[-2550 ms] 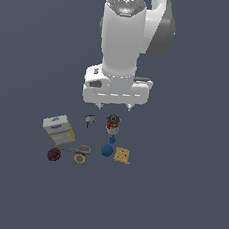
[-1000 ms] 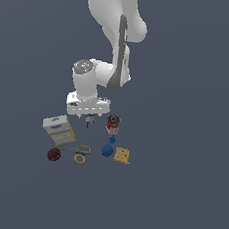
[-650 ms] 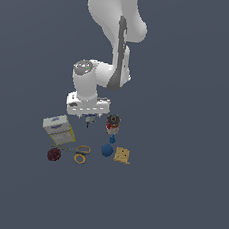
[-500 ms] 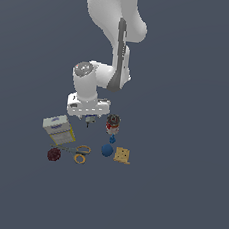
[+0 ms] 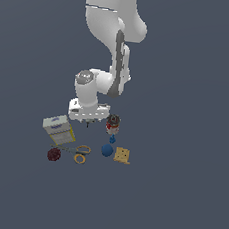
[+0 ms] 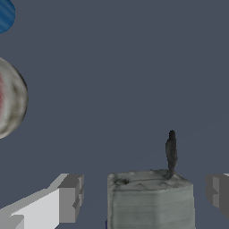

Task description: Pick up a designated object from a clutter of objects.

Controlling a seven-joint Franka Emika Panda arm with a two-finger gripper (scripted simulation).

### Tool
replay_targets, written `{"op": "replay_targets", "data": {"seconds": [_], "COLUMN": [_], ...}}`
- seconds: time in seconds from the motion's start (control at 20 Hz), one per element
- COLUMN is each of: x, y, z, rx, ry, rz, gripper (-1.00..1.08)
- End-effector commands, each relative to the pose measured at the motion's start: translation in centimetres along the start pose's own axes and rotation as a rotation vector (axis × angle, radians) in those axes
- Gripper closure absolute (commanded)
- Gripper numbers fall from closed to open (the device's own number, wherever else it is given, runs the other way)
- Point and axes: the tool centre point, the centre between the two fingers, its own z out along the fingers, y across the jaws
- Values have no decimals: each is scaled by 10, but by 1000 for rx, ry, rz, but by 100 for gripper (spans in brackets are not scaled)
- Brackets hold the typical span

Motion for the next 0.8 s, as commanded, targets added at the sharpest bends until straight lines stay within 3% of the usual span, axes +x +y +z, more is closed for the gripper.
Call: {"op": "replay_targets", "data": {"seconds": [0.0, 0.1, 0.15, 0.75], "x": [0, 0, 0, 1], "y": [0, 0, 0, 1], "z": [5, 6, 6, 4], "rx": [0, 0, 0, -1], "ry": [1, 1, 1, 2], "rz": [0, 0, 0, 1], "gripper": [-92, -92, 108, 108]}}
